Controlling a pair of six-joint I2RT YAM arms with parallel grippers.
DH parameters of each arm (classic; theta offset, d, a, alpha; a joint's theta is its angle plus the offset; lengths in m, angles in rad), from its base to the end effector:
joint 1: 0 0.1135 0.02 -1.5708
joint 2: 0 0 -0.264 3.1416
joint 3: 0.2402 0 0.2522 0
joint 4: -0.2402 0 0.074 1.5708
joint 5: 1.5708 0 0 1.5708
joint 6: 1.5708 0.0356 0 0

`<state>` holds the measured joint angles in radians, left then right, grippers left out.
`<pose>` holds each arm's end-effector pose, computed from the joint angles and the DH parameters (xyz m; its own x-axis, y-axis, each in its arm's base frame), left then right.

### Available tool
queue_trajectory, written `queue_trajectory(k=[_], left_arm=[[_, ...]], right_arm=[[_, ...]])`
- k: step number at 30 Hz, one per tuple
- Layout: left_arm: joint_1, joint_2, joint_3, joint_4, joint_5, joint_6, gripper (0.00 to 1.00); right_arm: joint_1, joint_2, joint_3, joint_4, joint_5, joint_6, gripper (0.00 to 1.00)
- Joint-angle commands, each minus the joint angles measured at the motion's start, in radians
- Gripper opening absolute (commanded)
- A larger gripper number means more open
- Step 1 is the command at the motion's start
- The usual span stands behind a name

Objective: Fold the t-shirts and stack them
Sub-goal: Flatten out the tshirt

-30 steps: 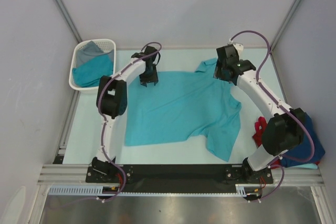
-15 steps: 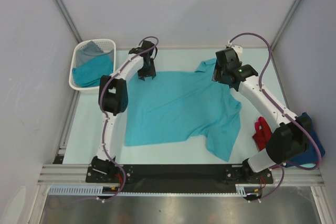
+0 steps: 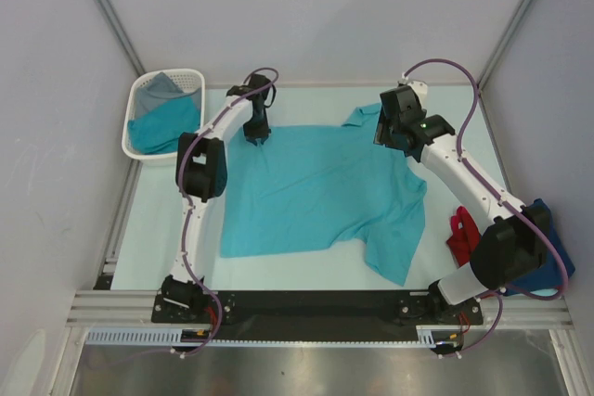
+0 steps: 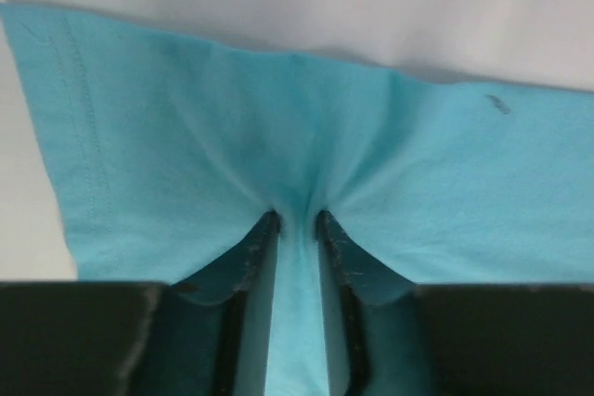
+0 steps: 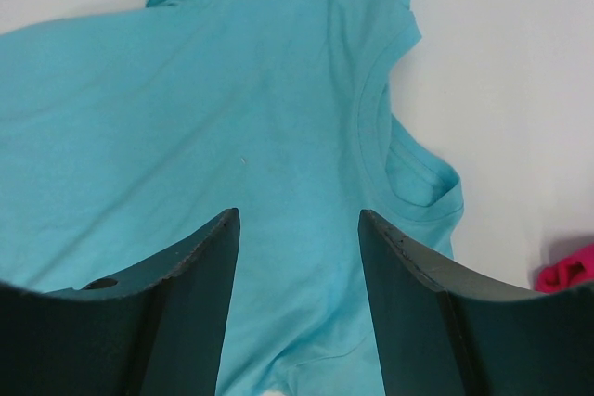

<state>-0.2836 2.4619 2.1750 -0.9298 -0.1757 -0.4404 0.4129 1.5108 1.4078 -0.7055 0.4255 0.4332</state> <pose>0.4962 -0.1382 0.1654 -0.9072 -0.1728 -0.3835 -0.1873 0.9823 0.0005 0.3059 0.1180 0.3345 -0.6451 0.1348 -0.7521 0.1834 0.9829 0.0189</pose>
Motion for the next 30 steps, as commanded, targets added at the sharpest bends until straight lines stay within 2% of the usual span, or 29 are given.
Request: queue_trajectory(k=[1,3,4,21,22,26,30], left_arm=[[0.041,0.057,0.069,-0.035,-0.005,0.009,0.14],[0.056,0.074,0.109,-0.058,-0.007,0.009,0.03],[0.06,0.086,0.117,-0.063,-0.008,0.011,0.01],[0.176,0.109,0.192,-0.069,0.002,0.022,0.05],[0.176,0.108,0.195,-0.069,0.008,0.023,0.06],[0.169,0.06,0.174,-0.07,0.036,0.005,0.31],[0.13,-0.12,0.111,-0.072,0.047,-0.008,0.46]], right_arm=[[0.001,-0.021,-0.007,0.028,0.018,-0.005,0.59],[0.001,-0.018,-0.009,0.028,0.019,-0.005,0.6],[0.0,-0.017,-0.009,0.029,0.019,-0.005,0.6],[-0.011,0.032,-0.012,0.032,0.001,0.001,0.59],[-0.01,0.031,-0.012,0.032,0.001,-0.001,0.59],[-0.008,0.025,-0.013,0.032,-0.002,0.002,0.59],[-0.003,0.025,-0.006,0.032,0.005,0.006,0.6]])
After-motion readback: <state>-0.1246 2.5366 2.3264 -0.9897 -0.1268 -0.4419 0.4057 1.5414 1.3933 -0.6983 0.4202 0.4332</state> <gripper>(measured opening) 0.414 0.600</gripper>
